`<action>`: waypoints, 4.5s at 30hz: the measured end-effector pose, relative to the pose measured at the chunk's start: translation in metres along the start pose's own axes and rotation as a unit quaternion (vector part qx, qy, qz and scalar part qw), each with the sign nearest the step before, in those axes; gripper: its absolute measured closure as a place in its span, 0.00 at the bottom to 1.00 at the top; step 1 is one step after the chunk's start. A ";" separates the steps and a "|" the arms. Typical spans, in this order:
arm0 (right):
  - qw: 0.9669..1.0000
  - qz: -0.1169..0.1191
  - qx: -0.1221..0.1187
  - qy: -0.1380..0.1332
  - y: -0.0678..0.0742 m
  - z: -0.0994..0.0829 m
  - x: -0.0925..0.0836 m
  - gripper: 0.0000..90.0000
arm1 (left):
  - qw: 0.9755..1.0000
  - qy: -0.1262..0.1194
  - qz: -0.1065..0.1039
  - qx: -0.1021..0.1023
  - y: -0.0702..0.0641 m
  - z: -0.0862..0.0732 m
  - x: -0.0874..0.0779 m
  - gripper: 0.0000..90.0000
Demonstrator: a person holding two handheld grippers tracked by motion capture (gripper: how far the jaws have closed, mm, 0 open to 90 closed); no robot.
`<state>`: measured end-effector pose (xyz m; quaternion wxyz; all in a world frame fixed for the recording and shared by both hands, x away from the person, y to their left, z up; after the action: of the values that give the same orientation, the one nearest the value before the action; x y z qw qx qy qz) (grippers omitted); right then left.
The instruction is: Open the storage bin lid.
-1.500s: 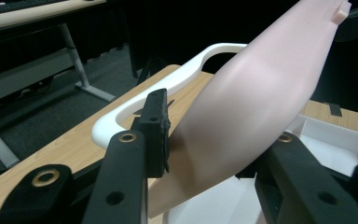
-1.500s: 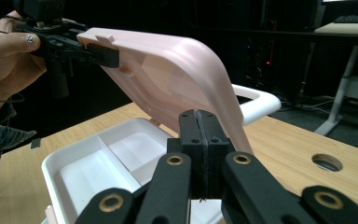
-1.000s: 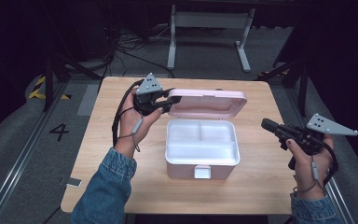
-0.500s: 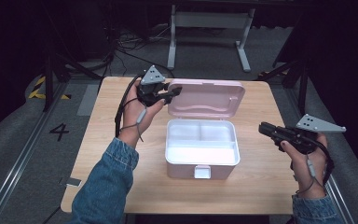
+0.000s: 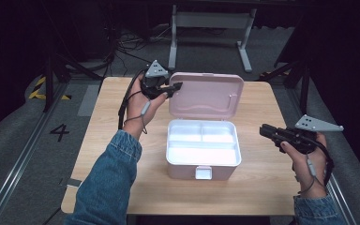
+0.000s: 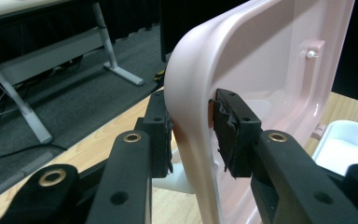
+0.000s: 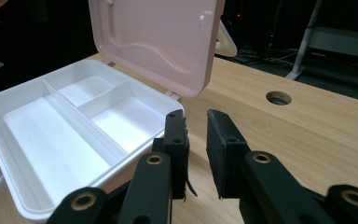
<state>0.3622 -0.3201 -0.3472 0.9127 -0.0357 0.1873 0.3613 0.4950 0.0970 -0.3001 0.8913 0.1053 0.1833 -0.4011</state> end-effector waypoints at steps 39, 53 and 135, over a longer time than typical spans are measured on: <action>0.998 -0.007 0.005 0.065 -0.013 -0.015 0.008 0.70 | 0.992 0.052 -0.013 -0.113 0.047 -0.035 0.064 0.66; 0.998 -0.005 0.009 0.070 -0.016 -0.017 0.009 0.69 | 0.985 0.071 -0.023 -0.155 0.055 -0.053 0.077 0.64; 0.996 0.026 0.011 0.089 -0.033 0.011 0.057 0.55 | 0.997 0.037 0.023 -0.058 0.001 -0.036 -0.081 0.40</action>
<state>0.4261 -0.3050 -0.3605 0.8830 -0.0526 0.2731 0.3781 0.4376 0.1644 -0.2994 0.8976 0.0723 0.2363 -0.3650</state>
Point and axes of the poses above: each handheld gripper's, and its own axes: x roughly forward along the jaws, z roughly out of its top, y roughly to its left, the point moved 1 cm from there along x, roughly forward along the jaws, and after that the axes turned 1 degree about -y, right-handed, at the moved point
